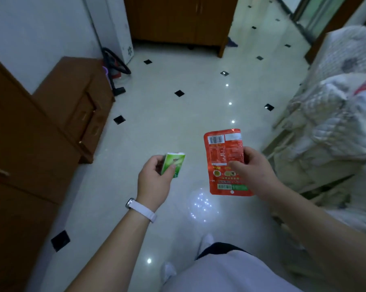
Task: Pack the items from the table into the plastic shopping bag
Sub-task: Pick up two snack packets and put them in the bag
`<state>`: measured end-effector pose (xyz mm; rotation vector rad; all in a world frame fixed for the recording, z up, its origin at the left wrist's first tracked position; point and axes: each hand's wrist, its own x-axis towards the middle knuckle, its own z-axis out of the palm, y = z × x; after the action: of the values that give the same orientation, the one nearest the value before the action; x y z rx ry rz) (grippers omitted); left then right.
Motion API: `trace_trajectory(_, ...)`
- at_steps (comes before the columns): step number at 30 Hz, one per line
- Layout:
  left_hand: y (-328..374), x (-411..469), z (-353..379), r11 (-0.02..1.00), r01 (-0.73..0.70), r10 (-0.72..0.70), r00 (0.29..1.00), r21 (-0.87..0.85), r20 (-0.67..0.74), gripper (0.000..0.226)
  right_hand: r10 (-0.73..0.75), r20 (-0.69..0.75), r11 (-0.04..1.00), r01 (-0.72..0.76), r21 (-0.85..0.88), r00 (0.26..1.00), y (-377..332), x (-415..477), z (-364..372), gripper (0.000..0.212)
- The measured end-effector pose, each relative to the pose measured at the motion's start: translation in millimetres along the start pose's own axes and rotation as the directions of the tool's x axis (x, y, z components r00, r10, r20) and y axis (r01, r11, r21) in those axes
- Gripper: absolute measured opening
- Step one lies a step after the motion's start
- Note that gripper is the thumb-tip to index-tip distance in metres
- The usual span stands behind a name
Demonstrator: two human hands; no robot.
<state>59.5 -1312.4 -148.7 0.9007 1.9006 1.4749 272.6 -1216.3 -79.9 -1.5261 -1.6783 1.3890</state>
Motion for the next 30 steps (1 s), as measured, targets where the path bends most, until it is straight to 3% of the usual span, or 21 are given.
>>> trace_trajectory(3, 5, 37, 27, 1.0, -0.017, 0.015, 0.996, 0.025, 0.091, 0.025, 0.054, -0.091, 0.997, -0.049, 0.059, 0.994, 4, 22, -16, 0.021)
trace_trajectory(15, 59, 206, 187, 0.984, -0.119, 0.063, 0.927, 0.129, 0.37, 0.021, 0.181, -0.234, 0.969, -0.133, 0.209, 0.955, 20, 178, -107, 0.021)
trace_trajectory(22, 113, 301, 302, 0.957, -0.251, 0.153, 0.862, 0.145, 0.484, 0.023, 0.175, -0.392, 0.971, -0.091, 0.222, 0.903, 9, 276, -202, 0.019)
trace_trajectory(30, 141, 374, 379, 0.943, -0.309, 0.188, 0.798, 0.121, 0.573, 0.021, 0.192, -0.41, 0.955, -0.073, 0.288, 0.891, -7, 348, -236, 0.019)
